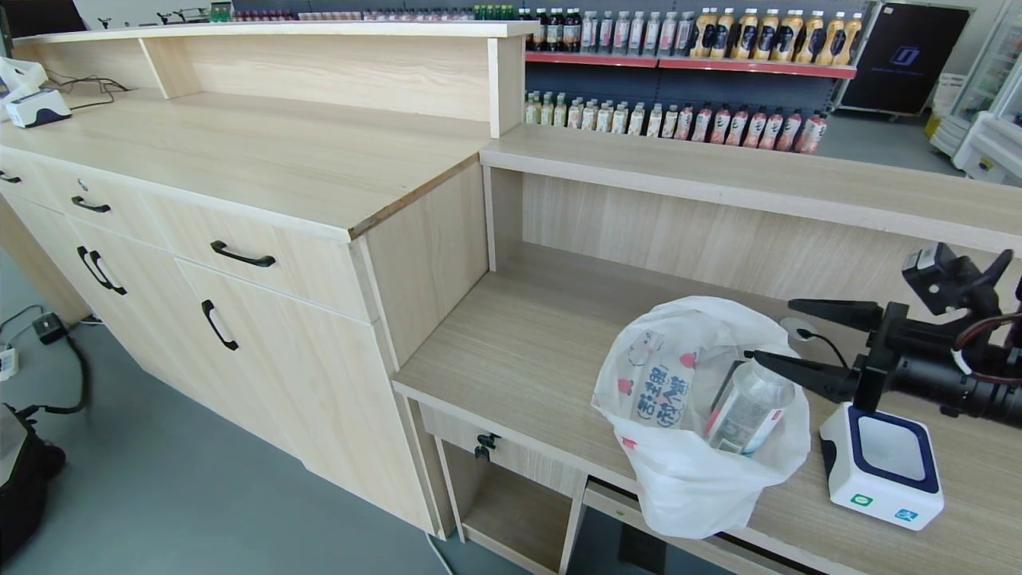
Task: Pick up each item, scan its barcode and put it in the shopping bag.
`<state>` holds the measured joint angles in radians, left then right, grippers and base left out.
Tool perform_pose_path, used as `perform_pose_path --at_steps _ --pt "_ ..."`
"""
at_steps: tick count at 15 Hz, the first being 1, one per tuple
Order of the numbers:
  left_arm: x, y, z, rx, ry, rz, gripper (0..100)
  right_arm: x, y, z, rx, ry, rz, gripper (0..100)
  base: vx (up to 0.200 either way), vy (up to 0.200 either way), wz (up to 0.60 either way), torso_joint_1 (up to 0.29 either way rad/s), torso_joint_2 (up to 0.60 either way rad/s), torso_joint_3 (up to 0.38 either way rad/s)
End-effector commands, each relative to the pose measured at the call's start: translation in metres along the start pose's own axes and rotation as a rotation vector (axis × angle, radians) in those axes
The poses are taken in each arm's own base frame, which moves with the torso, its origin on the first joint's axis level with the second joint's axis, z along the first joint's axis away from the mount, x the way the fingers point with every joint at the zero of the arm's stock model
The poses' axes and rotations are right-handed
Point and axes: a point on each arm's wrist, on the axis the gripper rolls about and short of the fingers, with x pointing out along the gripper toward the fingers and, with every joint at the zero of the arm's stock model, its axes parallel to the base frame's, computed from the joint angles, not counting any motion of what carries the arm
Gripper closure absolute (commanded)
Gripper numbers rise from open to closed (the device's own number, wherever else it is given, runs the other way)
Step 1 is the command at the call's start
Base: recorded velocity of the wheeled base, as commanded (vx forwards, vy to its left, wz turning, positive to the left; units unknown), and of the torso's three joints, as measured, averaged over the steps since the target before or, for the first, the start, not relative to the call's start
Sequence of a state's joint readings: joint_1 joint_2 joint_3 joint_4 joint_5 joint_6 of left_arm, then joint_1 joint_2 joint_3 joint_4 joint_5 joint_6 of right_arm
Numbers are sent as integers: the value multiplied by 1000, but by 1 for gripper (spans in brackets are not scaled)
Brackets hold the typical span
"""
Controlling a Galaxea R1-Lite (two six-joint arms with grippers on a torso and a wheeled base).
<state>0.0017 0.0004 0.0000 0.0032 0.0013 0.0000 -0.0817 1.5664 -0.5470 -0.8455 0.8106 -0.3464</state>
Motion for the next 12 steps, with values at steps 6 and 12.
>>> perform_pose_path --at_steps 6,12 --pt "0 0 0 0 -1 0 0 -44 8 45 -144 -37 -416 0 0 0 -100 0 0 0" --pt "0 0 0 0 -1 2 0 -52 -2 57 -147 -60 -534 0 0 0 -600 4 -1 -1"
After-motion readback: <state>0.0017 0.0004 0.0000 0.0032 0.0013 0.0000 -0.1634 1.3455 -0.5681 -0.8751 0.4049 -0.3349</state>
